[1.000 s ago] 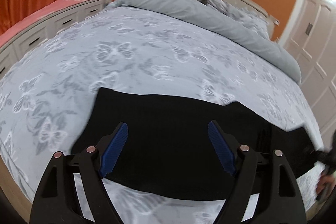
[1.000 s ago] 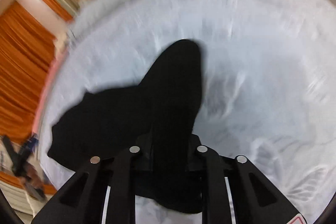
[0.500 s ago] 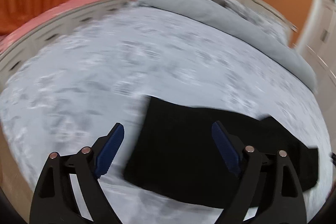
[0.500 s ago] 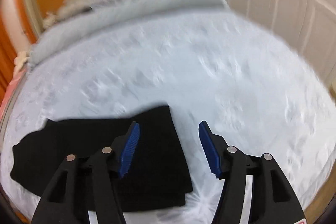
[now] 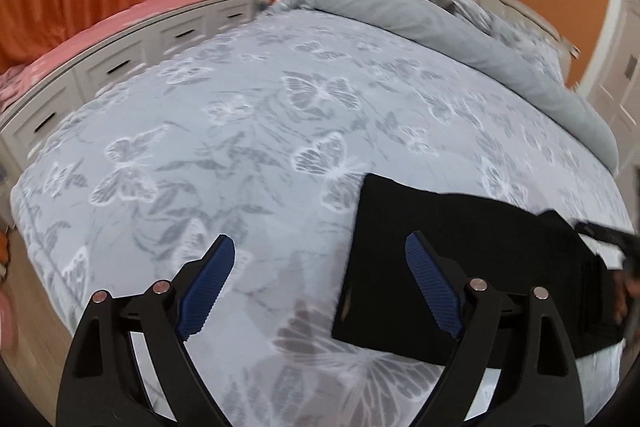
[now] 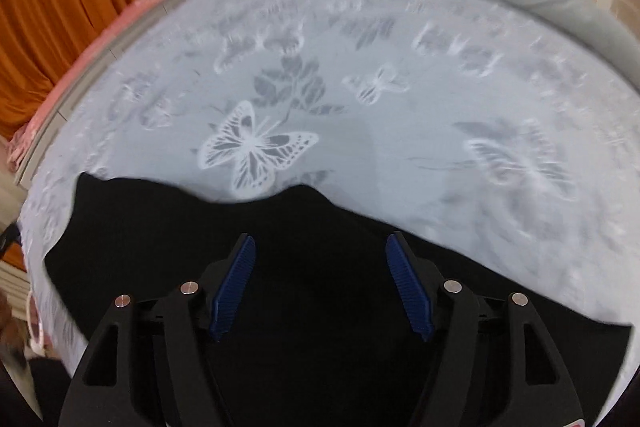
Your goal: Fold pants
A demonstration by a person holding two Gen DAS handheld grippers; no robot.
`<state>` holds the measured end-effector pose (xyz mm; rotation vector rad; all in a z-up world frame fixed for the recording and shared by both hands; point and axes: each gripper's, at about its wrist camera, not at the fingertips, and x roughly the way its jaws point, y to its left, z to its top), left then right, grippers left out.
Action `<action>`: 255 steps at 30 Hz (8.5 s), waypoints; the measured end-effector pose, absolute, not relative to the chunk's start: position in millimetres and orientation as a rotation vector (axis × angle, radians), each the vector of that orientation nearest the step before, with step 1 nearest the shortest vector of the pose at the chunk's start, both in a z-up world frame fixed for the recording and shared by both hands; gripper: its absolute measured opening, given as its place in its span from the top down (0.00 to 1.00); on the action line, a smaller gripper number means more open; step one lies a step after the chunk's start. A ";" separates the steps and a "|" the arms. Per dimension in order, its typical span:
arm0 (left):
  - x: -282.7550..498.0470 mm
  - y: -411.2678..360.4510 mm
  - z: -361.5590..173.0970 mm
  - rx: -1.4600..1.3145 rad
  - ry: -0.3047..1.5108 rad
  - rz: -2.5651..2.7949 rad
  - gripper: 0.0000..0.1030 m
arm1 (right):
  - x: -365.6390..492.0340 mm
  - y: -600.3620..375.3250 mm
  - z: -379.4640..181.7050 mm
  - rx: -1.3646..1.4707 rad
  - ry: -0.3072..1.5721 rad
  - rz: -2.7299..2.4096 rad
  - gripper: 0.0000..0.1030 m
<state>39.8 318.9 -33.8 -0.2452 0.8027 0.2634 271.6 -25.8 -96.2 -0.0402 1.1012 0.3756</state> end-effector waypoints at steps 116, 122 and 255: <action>86.3 77.8 -28.7 -0.114 0.785 0.003 0.05 | 134.7 -234.1 -36.6 0.372 0.858 0.345 0.87; 88.4 57.1 -41.2 -0.108 0.828 -0.066 0.05 | 123.8 -306.6 -70.4 0.310 0.971 0.109 0.84; 82.6 48.9 -89.3 -0.040 1.055 -0.059 0.07 | 69.7 -253.6 -114.9 0.179 1.097 0.256 0.57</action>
